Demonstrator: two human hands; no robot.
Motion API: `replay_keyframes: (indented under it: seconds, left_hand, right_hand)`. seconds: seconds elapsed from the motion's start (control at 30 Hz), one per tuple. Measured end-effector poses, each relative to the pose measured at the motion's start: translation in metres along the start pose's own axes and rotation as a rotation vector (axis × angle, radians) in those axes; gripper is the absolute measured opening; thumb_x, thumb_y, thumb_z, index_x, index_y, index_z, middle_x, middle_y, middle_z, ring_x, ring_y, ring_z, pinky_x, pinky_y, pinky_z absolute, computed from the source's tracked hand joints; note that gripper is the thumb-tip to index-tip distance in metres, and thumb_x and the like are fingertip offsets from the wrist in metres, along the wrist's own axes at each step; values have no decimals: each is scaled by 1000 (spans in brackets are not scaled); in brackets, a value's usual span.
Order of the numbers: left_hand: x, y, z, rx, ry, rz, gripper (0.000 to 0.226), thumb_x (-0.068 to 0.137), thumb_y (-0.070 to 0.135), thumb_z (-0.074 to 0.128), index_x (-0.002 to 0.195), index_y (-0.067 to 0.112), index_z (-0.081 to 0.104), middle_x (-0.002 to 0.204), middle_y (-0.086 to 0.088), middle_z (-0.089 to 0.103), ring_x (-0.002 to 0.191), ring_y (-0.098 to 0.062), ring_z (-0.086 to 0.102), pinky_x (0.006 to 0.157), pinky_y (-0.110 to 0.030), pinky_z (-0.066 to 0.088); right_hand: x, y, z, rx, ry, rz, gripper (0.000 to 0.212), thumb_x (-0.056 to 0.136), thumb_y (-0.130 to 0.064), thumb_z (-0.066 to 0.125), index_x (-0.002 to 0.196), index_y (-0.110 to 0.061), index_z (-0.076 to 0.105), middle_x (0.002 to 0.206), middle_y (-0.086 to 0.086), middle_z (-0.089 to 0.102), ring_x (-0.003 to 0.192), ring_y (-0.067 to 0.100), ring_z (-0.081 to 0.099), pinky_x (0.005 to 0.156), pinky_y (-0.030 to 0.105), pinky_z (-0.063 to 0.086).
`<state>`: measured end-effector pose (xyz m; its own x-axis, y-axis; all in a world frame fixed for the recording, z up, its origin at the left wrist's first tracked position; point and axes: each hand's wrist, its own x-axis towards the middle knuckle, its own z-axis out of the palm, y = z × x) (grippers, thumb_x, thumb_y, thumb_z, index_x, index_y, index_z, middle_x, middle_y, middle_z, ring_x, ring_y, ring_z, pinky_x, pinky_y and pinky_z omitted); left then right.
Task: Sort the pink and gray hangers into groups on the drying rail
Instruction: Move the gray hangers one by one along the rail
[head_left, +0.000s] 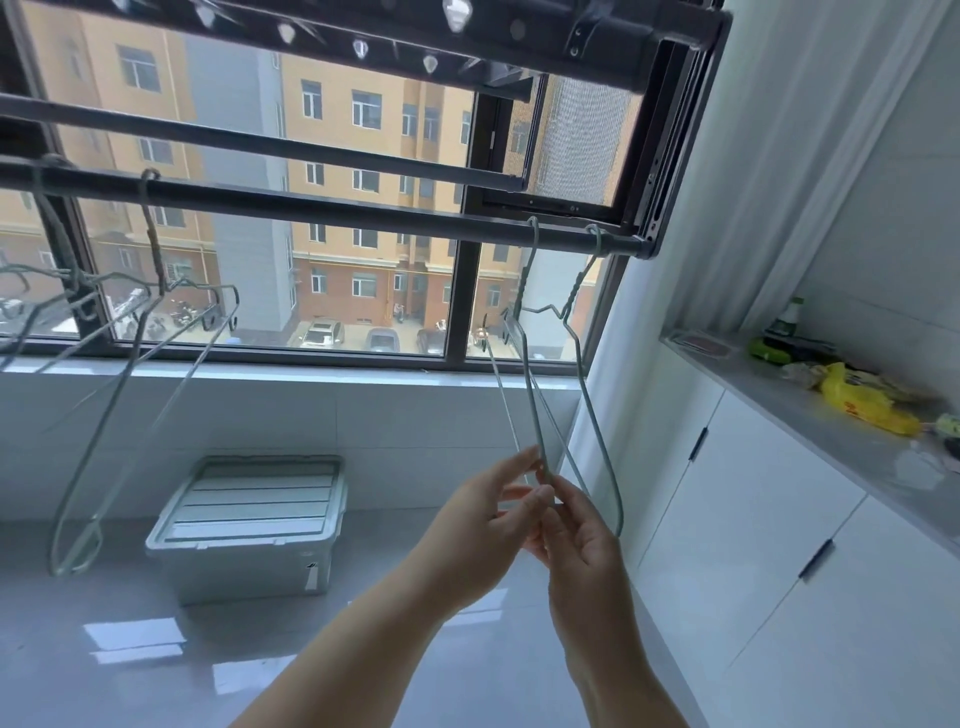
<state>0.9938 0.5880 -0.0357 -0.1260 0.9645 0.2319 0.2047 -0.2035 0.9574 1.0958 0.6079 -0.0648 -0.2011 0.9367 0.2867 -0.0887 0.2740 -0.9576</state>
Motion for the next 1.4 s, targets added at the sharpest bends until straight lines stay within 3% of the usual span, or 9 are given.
replay_keyframes:
  seconds: [0.13, 0.27, 0.47, 0.6, 0.7, 0.87, 1.0, 1.2, 1.4]
  left_hand:
    - [-11, 2, -20, 129, 17, 63, 45, 90, 28, 51, 133, 30, 39, 121, 18, 51, 101, 9, 51, 72, 5, 38]
    - [-27, 8, -65, 90, 126, 70, 39, 89, 23, 52, 126, 31, 44, 121, 11, 57, 107, -4, 56, 89, -15, 44]
    - [-68, 16, -143, 193, 367, 171, 36, 84, 10, 57, 110, 35, 52, 109, 10, 62, 100, 1, 57, 84, -12, 43]
    - [-100, 16, -181, 522, 603, 182, 50, 78, 4, 63, 124, 20, 50, 114, 6, 52, 97, -13, 55, 84, -26, 41]
    - [-116, 10, -198, 611, 592, 59, 58, 79, 5, 64, 132, 9, 42, 125, -7, 50, 113, -25, 50, 99, -40, 41]
    - [-134, -12, -219, 548, 523, -107, 58, 82, 10, 63, 134, 9, 39, 125, -8, 53, 113, -20, 52, 98, -34, 42]
    - [-140, -23, -225, 332, 477, -167, 31, 81, 6, 64, 109, 15, 57, 100, 2, 66, 93, -14, 65, 82, -26, 51]
    - [-135, -34, -227, 278, 506, -133, 17, 80, 10, 65, 96, 18, 66, 89, 8, 71, 81, -2, 67, 69, -9, 48]
    - [-119, -34, -213, 211, 484, -51, 12, 79, 5, 65, 87, 14, 69, 82, 5, 71, 73, -1, 67, 63, -4, 46]
  right_hand:
    - [-5, 4, 6, -34, 67, 71, 25, 94, -15, 46, 103, -34, 60, 109, -10, 66, 105, 6, 61, 94, 26, 45]
    - [-13, 4, 18, -341, 258, 47, 39, 90, -15, 51, 129, -19, 47, 127, 2, 48, 123, 20, 43, 107, 38, 32]
    - [-42, -12, 73, -558, 317, -222, 53, 72, -17, 50, 123, -8, 46, 123, 6, 42, 117, 14, 34, 105, 32, 20]
    - [-51, -16, 119, -505, -37, -225, 35, 83, -20, 49, 115, -31, 42, 114, -10, 42, 108, 1, 36, 95, 12, 21]
    - [-53, -19, 159, -436, -251, -202, 32, 90, -19, 52, 119, -31, 44, 115, -16, 45, 113, 1, 42, 99, 12, 28]
    - [-53, -21, 221, -317, -497, -75, 41, 94, -25, 45, 134, -22, 37, 129, -10, 43, 120, 3, 40, 106, 21, 30]
    - [-51, -18, 253, -202, -541, 78, 44, 94, -20, 45, 137, -17, 32, 120, -6, 50, 118, 11, 47, 107, 36, 36]
    - [-34, -25, 261, 267, -476, 332, 25, 92, -2, 48, 116, -9, 50, 84, -1, 69, 74, 3, 66, 65, 12, 50]
    - [-34, -30, 245, 450, -371, 312, 26, 92, 6, 41, 104, -9, 58, 65, 0, 66, 65, 10, 64, 65, 19, 52]
